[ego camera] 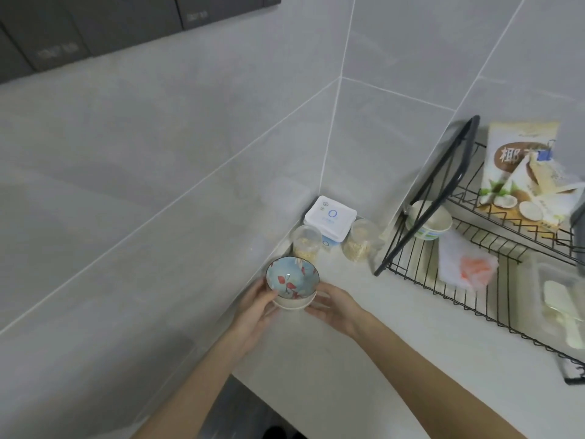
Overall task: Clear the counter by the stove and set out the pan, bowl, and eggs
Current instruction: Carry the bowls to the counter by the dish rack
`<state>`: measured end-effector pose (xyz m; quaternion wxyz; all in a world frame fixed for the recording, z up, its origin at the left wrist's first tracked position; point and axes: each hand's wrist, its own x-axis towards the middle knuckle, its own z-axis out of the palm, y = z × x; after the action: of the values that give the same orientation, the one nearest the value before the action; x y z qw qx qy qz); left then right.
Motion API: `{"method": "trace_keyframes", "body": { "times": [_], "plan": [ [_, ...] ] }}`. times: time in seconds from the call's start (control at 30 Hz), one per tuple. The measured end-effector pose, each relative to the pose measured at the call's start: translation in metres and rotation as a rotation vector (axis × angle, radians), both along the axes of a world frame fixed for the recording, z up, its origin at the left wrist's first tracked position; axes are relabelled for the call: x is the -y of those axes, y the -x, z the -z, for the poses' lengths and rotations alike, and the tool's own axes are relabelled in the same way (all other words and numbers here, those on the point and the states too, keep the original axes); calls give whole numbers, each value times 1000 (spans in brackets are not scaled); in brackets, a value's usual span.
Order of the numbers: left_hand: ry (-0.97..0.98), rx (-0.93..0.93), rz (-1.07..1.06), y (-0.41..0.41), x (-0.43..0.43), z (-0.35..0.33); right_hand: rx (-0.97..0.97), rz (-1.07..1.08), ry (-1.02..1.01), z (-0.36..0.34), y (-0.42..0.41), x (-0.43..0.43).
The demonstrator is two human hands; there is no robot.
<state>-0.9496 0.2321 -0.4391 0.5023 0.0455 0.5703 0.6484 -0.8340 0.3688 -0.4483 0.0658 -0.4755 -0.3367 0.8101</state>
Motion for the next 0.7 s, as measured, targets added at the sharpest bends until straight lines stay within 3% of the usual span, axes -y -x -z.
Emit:
{"method": "trace_keyframes", "body": {
  "times": [0.27,0.43,0.7],
  "plan": [
    [233,22,3,-9,21,-7,74,48,-64,-14,-20,15],
    [318,32,266,-30,28,-22,81,139,-111,-25,-58,24],
    [230,-83,617,-88,-11,-42,81,310,-240,-54,-160,50]
  ]
}}
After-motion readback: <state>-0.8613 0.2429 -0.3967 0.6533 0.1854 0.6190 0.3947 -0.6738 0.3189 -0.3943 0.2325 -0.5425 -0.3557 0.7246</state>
